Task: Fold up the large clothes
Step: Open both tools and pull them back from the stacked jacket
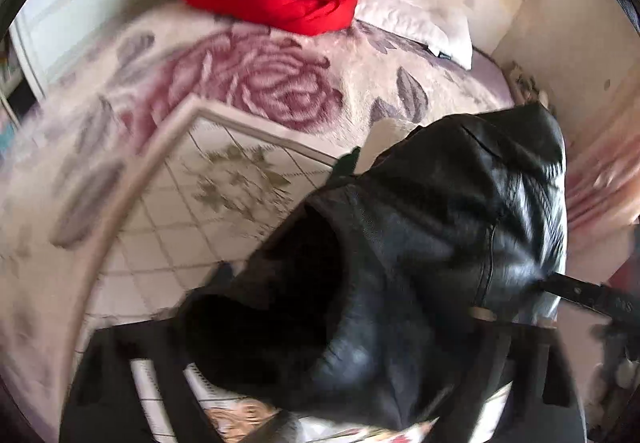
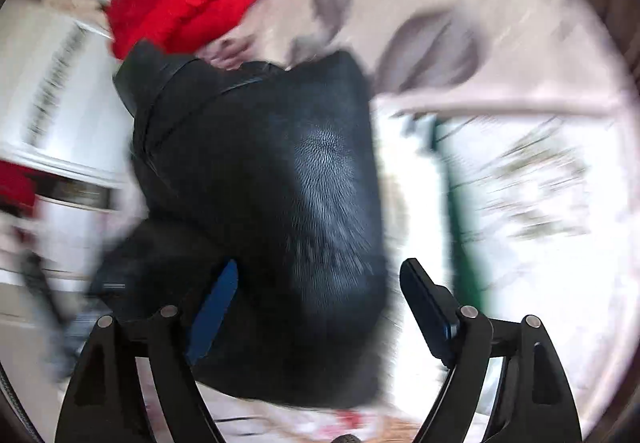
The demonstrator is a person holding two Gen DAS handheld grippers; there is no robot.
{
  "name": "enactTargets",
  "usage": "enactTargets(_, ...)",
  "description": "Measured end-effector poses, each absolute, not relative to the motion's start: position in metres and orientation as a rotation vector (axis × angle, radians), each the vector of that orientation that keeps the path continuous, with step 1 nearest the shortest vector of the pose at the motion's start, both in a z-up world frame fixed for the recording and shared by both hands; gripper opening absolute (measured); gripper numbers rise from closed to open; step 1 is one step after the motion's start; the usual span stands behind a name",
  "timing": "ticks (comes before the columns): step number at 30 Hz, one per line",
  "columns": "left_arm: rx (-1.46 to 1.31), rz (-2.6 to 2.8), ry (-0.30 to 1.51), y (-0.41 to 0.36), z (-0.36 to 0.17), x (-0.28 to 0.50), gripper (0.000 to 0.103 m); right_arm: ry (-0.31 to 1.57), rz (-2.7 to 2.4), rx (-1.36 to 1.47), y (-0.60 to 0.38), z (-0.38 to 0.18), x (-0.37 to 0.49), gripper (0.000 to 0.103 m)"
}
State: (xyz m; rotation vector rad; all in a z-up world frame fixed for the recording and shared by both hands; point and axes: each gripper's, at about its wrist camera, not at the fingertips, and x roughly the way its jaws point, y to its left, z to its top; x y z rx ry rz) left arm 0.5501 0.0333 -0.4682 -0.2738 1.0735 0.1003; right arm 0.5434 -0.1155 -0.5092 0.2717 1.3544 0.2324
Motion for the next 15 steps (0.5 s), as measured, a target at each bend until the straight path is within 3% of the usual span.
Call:
enactTargets(6,-0.112,0.169,1.031,0.027,-0.424,0.513,0.103,1.25,-0.037,-0.101,-0.076,-0.466,0.463,0.103)
enactTargets(15,-0.015,0.107,0.987,0.015,-0.333,0.407,0.103,1.141,-0.197,-0.107,-0.06,-0.372,0.32,0.103)
